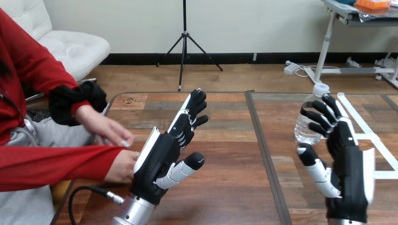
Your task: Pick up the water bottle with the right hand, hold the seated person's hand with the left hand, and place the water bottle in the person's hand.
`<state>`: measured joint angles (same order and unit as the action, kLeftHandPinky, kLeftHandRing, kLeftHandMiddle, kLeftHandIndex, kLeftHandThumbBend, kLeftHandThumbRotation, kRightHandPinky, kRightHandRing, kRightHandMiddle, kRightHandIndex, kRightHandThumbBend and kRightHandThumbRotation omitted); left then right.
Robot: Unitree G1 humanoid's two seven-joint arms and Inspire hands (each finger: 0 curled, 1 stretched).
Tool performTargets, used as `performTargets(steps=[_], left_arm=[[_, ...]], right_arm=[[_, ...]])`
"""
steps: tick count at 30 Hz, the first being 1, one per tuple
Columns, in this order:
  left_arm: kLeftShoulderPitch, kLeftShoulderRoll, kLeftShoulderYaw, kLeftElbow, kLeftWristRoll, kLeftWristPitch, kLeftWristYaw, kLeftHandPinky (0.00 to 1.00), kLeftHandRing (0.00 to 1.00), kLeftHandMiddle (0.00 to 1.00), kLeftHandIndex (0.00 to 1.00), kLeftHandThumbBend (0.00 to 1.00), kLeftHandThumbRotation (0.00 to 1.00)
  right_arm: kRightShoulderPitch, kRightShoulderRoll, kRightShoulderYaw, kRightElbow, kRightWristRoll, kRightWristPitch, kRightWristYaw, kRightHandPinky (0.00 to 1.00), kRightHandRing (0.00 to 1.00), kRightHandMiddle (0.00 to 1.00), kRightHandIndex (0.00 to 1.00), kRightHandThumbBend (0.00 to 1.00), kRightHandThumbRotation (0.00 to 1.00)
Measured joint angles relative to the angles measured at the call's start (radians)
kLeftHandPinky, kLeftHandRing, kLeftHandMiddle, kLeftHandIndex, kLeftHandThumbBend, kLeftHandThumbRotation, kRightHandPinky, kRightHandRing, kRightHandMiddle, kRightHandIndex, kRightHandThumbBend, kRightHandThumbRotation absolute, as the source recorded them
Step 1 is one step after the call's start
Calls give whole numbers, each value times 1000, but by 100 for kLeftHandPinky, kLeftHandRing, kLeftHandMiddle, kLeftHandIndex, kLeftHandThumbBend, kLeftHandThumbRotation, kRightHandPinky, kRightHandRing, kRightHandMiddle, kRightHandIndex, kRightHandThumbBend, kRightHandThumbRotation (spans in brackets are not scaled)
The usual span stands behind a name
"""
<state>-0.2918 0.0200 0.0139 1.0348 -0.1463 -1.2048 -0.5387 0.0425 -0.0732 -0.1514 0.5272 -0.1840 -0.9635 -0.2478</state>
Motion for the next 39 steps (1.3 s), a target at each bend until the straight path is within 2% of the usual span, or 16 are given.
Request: performTargets(steps=[10, 25, 34, 35, 39], left_arm=[[0, 0, 0, 0, 0, 0, 0, 91, 98, 100, 100, 100, 83], [-1, -1, 0, 0, 3, 0, 2, 91, 98, 100, 100, 100, 84], [-1, -1, 0, 0, 2, 0, 1, 92, 98, 100, 100, 100, 83], [-1, -2, -1, 0, 2, 1, 1, 91, 98, 100, 100, 100, 82], [-1, -2, 0, 0, 2, 1, 1, 92, 98, 100, 100, 100, 83]], right_arm=[[-1, -9, -28, 0, -8, 28, -46, 77, 78, 85, 86, 100, 72], [-31, -28, -58, 40, 24, 36, -47, 76, 81, 84, 87, 100, 67], [-66, -58, -63, 89, 40, 42, -37, 77, 84, 84, 87, 100, 64], [-86, -85, -64, 115, 52, 53, -32, 78, 84, 85, 87, 100, 63], [-95, -93, -64, 130, 41, 57, -39, 77, 85, 85, 88, 100, 64]])
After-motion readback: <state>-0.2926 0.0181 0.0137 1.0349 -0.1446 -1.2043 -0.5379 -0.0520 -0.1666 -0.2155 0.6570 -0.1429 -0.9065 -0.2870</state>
